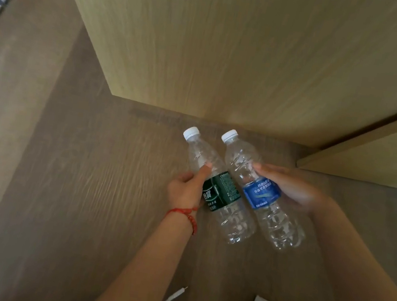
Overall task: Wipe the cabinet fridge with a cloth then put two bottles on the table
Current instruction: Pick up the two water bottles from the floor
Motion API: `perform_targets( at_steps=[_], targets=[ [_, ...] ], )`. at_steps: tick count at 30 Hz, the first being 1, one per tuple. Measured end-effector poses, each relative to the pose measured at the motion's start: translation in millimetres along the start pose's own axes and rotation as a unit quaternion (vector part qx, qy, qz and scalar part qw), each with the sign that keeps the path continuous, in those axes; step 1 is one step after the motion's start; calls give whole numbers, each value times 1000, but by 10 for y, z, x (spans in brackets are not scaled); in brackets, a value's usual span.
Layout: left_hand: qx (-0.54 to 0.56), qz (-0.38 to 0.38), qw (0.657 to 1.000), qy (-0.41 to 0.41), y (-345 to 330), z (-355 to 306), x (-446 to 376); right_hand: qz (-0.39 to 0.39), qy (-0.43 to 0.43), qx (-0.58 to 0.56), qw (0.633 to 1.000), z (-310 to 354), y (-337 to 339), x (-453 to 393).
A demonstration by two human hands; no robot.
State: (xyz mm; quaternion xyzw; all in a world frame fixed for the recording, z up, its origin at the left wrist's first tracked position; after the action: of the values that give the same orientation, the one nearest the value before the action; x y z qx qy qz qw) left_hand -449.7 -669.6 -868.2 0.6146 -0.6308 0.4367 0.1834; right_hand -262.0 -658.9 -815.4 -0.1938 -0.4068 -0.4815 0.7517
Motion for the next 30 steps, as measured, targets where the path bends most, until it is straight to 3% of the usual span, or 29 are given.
perform_targets(
  at_steps=[9,14,23,30],
  targets=[
    [-56,37,998,-1,-38,-61,-27,0,45,-118,992,-75,-112,-84],
    [-73,29,997,16,79,-62,160,38,34,-212,976,-192,-324,-24],
    [-156,-16,984,80,595,-34,1062,55,-13,-309,949,-127,-837,623],
    [-189,-25,979,76,661,-486,1925,46,-6,-354,934,353,-1090,1504]
  ],
)
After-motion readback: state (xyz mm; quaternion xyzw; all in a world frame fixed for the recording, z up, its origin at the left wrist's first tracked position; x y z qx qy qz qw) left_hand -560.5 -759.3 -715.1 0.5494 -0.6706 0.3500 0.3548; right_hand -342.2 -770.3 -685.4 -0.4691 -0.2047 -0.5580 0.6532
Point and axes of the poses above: each hand's wrist, its own x-axis away from the middle knuckle, its own y-axis out of the back of the hand, z = x × y, the point moved 6 cm from there along -x, towards the middle knuckle, and after that the axes turned 12 degrees about z, right-handed, at the moved point
